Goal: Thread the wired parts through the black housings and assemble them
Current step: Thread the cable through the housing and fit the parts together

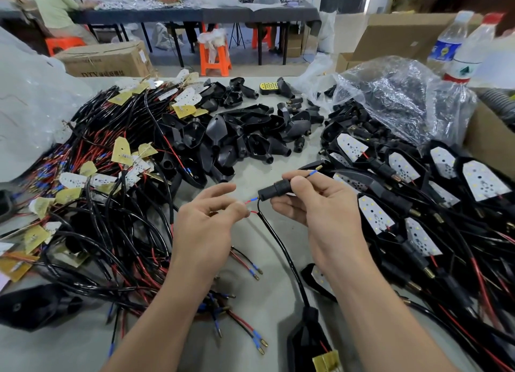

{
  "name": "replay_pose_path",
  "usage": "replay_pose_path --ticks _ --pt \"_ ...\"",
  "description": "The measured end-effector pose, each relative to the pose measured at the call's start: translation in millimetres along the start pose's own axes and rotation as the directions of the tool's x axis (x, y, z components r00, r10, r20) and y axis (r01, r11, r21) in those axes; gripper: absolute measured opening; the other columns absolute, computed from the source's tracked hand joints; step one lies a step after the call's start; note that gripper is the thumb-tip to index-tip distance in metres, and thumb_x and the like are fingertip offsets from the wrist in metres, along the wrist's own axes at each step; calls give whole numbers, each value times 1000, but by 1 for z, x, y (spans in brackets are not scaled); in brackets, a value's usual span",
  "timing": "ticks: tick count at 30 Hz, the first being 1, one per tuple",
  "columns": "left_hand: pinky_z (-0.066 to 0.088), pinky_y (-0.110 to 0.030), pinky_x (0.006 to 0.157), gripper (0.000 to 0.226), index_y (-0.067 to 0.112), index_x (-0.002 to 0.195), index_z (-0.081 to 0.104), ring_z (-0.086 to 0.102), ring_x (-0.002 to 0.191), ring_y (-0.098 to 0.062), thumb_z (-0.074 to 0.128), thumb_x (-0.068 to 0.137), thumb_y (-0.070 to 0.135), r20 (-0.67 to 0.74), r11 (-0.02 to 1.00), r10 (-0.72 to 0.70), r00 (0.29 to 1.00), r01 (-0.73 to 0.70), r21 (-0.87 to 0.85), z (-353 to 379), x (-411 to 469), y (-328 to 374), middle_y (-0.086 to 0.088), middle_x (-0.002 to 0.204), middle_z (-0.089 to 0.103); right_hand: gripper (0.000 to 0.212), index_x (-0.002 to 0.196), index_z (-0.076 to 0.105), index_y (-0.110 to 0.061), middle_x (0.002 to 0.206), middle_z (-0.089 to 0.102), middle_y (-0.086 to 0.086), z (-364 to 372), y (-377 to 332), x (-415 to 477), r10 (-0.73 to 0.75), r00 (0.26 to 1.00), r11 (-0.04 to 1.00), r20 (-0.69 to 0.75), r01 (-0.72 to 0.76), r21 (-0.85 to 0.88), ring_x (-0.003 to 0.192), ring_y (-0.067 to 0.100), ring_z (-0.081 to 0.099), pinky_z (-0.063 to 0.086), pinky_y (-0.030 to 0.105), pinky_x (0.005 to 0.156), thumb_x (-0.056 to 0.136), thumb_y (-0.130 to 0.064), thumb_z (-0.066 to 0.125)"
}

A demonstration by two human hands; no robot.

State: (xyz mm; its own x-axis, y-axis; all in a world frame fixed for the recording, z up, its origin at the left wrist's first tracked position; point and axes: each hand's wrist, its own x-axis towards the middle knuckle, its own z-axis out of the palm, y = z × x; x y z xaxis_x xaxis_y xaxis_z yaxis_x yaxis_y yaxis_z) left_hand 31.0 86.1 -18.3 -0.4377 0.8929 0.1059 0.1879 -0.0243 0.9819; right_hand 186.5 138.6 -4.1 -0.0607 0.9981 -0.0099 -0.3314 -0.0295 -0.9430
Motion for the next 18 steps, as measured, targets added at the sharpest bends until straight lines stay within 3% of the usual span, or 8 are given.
replay_pose_path --ticks 3,6,10,13,16,18 --pt "44 -26 85 25 39 69 80 62 98 3 81 85 19 20 983 77 997 -79 165 0 -2 -5 33 120 64 25 86 74 -8 75 74 5 1 2 0 7 1000 1000 20 -6 -28 61 19 70 59 25 62 100 0 56" --pt "45 -28 89 25 42 73 80 60 103 -2 81 86 20 19 953 133 991 -133 271 2 -3 -6 33 122 62 31 81 76 -13 74 74 7 2 4 -2 32 997 996 64 -27 -82 60 20 71 59 25 61 99 2 56" --pt "41 -24 92 22 43 73 77 55 110 6 82 85 26 -5 918 193 981 -179 354 1 -6 -5 32 122 63 34 81 76 -14 80 76 11 3 4 -3 60 996 996 70 -55 -73 64 22 73 60 27 65 100 2 54" --pt "44 -24 90 22 49 85 78 58 115 4 90 75 33 -68 934 224 972 -194 299 -3 -4 -2 35 124 63 29 86 74 -9 74 75 6 5 4 -2 49 999 998 6 -48 -36 61 19 71 60 26 63 101 1 52" --pt "47 -27 91 18 51 81 78 61 113 3 88 66 50 -76 971 190 979 -176 160 -7 1 2 36 122 64 26 88 72 -6 69 72 3 4 2 -2 25 998 1000 -60 -24 16 59 18 68 60 26 63 102 1 51" --pt "50 -38 101 11 44 74 80 64 114 -1 89 71 38 -72 988 147 986 -142 66 -8 5 0 31 118 68 25 90 72 -6 70 72 4 2 0 -1 35 997 998 -71 -32 47 61 19 67 60 26 64 102 0 51"
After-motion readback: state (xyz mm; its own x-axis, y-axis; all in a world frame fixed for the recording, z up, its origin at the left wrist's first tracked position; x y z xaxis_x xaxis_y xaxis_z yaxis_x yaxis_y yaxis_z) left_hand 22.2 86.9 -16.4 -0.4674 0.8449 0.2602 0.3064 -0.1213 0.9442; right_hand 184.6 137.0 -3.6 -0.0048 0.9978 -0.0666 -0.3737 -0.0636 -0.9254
